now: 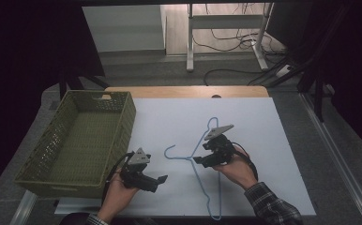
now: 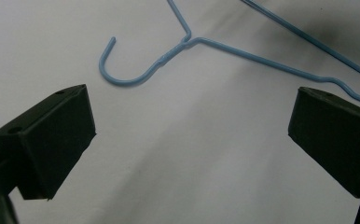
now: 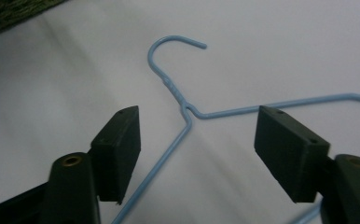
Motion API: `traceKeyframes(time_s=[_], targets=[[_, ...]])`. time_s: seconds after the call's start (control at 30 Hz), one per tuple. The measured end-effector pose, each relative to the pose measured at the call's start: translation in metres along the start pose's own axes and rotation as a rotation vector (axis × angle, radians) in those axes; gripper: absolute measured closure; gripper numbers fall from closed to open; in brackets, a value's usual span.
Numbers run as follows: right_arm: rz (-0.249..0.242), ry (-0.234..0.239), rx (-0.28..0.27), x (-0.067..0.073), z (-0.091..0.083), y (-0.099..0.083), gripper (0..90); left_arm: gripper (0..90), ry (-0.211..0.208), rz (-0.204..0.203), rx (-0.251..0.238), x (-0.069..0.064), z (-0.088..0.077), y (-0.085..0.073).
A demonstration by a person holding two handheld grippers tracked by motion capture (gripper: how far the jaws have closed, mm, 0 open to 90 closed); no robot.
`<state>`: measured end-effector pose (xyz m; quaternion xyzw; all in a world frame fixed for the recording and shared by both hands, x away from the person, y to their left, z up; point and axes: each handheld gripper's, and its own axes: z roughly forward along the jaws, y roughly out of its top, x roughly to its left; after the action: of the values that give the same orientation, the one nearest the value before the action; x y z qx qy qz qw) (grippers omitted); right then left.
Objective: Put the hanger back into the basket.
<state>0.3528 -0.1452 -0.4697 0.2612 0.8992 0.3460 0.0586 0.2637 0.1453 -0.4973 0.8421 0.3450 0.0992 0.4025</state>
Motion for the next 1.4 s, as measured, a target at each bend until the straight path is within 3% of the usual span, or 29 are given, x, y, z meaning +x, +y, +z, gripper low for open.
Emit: traceKeyframes(time_s=[0.17,0.37,0.63,0.8,1.4], targets=[[-0.048,0.076,0.042,-0.003,0.019,0.008,42.8,0.8,-0.001,0.007,0.004,-0.002,0.000,0.000],[-0.096,0.114,0.068,-0.007,0.036,0.016,43.5,0.8,0.000,0.009,0.007,-0.001,0.000,0.000],[-0.292,0.146,0.122,-0.003,0.063,0.027,67.2,0.8,0.000,0.012,0.013,-0.002,0.000,-0.001],[-0.328,0.163,0.134,-0.005,0.072,0.031,75.6,0.8,0.000,0.015,0.017,-0.002,0.000,-0.001],[-0.382,0.205,0.162,-0.009,0.089,0.033,84.0,0.6,-0.003,0.006,0.027,-0.001,0.001,-0.002]])
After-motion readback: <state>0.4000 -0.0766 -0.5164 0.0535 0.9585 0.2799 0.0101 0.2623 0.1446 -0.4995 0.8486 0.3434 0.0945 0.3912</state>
